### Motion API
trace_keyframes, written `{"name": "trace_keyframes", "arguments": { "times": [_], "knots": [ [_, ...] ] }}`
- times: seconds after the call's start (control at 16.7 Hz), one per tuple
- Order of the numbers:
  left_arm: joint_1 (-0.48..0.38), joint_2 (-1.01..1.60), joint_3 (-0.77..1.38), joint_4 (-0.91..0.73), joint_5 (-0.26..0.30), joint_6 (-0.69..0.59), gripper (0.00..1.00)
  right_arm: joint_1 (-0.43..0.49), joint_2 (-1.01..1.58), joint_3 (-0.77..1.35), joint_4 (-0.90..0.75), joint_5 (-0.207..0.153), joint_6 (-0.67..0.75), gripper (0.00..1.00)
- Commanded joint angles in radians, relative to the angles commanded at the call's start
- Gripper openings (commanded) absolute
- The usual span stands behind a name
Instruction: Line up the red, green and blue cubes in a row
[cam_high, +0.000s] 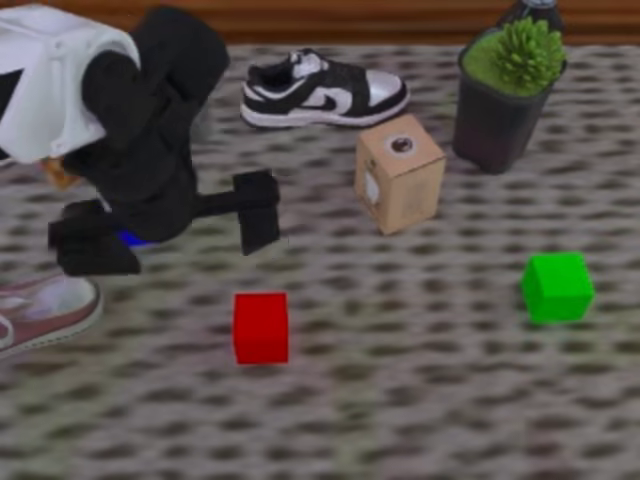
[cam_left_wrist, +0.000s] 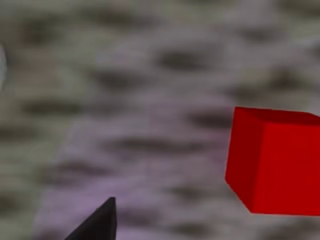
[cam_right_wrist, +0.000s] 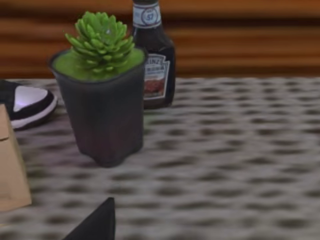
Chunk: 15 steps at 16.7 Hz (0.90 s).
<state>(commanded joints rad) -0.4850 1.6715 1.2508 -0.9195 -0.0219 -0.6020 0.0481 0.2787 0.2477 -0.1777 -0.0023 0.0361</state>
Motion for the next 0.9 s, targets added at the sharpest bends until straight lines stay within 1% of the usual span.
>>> {"name": "trace_keyframes", "arguments": {
  "times": [0.18,0.36,0.66,0.9],
  "knots": [
    [0.101,-0.266,-0.203,0.129,-0.004,0.037,1.00,0.035,0.265,0.197,-0.143,0.002,0.029,1.00],
    [0.208,-0.575,-0.448,0.278,-0.008,0.108,1.00,0.073,0.575,0.407,-0.301,0.003,0.059,1.00],
    [0.364,-1.087,-0.855,0.537,-0.007,0.288,1.00,0.139,1.093,0.755,-0.568,0.004,0.111,1.00],
    [0.445,-1.387,-1.082,0.720,0.004,0.437,1.00,0.183,1.410,0.994,-0.746,0.003,0.146,1.00]
  ]
}}
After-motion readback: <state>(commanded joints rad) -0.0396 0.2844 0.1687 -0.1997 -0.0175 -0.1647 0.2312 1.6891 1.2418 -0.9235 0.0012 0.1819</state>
